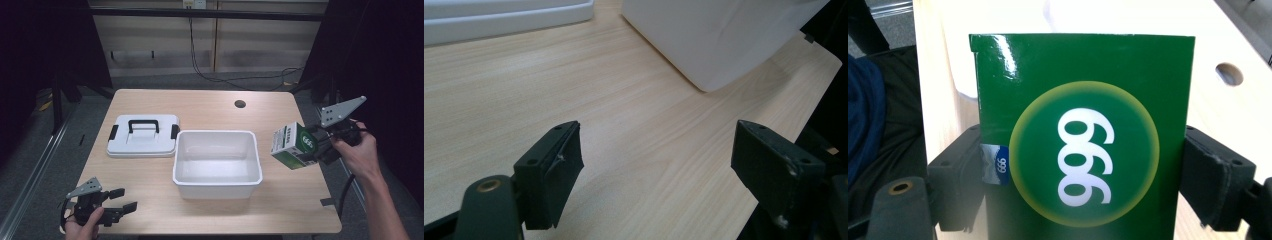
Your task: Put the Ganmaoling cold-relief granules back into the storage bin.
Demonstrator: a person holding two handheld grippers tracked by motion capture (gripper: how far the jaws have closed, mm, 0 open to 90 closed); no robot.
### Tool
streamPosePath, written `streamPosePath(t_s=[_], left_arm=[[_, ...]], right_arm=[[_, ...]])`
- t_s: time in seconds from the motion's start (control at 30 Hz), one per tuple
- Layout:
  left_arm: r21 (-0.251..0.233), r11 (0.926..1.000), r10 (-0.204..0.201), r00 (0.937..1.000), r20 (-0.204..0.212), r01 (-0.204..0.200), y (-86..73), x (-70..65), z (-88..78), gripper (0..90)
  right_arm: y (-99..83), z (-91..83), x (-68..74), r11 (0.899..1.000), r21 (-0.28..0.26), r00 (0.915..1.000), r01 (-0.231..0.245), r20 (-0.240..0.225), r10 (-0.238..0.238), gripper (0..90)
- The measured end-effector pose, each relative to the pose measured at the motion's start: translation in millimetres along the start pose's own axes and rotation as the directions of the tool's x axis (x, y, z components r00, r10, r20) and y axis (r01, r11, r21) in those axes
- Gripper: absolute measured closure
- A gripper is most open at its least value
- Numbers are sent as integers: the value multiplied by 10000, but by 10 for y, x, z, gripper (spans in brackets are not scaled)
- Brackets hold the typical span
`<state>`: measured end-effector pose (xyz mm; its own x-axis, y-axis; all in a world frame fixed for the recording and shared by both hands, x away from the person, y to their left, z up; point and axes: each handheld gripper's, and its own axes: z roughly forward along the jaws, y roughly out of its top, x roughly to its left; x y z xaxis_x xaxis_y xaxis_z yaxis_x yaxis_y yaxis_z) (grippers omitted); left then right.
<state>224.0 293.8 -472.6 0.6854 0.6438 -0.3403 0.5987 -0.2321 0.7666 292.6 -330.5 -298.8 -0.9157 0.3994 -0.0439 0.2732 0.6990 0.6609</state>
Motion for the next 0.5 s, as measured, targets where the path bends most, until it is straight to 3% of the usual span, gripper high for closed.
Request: streamPosePath(t_s=[0.3, 0.5], left_arm=[[-53, 10000, 18, 10000, -8, -19, 0, -5, -7, 205], [-58, 10000, 29, 10000, -18, -29, -1, -3, -10, 205]], right_arm=[[244, -2, -4, 9994, -176, 9994, 301, -193, -304, 160], [448, 91, -4, 9982, -150, 9976, 574, -390, -579, 160]])
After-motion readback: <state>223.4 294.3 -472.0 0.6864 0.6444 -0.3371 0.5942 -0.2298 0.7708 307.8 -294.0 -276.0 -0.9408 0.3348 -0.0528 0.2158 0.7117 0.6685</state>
